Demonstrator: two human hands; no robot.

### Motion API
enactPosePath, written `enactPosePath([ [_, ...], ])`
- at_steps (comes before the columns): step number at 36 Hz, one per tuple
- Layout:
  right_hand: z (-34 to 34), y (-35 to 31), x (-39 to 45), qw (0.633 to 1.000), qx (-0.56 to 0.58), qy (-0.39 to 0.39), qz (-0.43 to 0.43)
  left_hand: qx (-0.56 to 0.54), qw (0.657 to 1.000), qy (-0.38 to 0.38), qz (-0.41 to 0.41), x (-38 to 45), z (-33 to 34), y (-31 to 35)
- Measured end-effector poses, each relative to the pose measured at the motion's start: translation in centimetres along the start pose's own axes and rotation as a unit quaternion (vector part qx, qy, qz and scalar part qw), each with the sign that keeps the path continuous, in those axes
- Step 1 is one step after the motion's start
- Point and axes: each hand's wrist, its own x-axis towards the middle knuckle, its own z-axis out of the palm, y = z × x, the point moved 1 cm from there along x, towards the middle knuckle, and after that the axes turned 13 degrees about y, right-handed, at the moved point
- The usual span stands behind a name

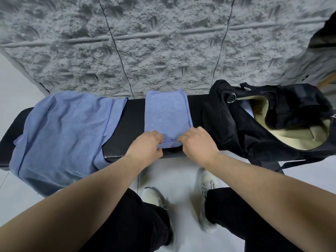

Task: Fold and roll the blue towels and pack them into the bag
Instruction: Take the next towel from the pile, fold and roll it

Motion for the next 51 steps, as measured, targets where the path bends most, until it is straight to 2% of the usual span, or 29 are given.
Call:
enactPosePath([
  [4,-0.5,0.0,0.2,0.996,0.060,-0.042,0.050,0.027,1.000,0.007,-0.003,0.4,0.0,0.5],
  [13,-1.4,-0.4,-0.4,0.985,0.125,-0.053,0.102,0.082,0.996,0.025,0.022,0.4,-0.1,1.0],
  [23,-2.2,-0.6,-0.9,0.974,0.140,-0.109,0.138,0.110,0.993,-0.007,0.051,0.0,-0.5,1.8],
  [26,-2.4,-0.4,-0.7,0.967,0.149,-0.119,0.166,0.078,0.996,-0.018,0.038,0.2,-0.4,1.5],
  [32,-2.6,0.4,-0.5,0.935,0.220,-0.140,0.239,0.003,1.000,-0.017,0.018,0.1,-0.4,0.6],
  [37,-2.4,2.2,-0.2,0.879,0.350,-0.141,0.292,-0.077,0.995,-0.053,-0.025,-0.1,-0.4,0.2],
  [41,-2.2,2.4,-0.1,0.900,0.323,-0.136,0.260,-0.075,0.995,-0.046,-0.037,0.1,-0.3,0.1],
  [47,-1.7,1.8,0.1,0.972,0.181,-0.081,0.125,-0.051,0.998,-0.014,-0.015,-0.3,-0.3,0.0],
  [51,-1.7,1.2,0.1,0.984,0.126,-0.113,0.056,-0.064,0.998,0.020,-0.012,-0.3,-0.3,0.1],
])
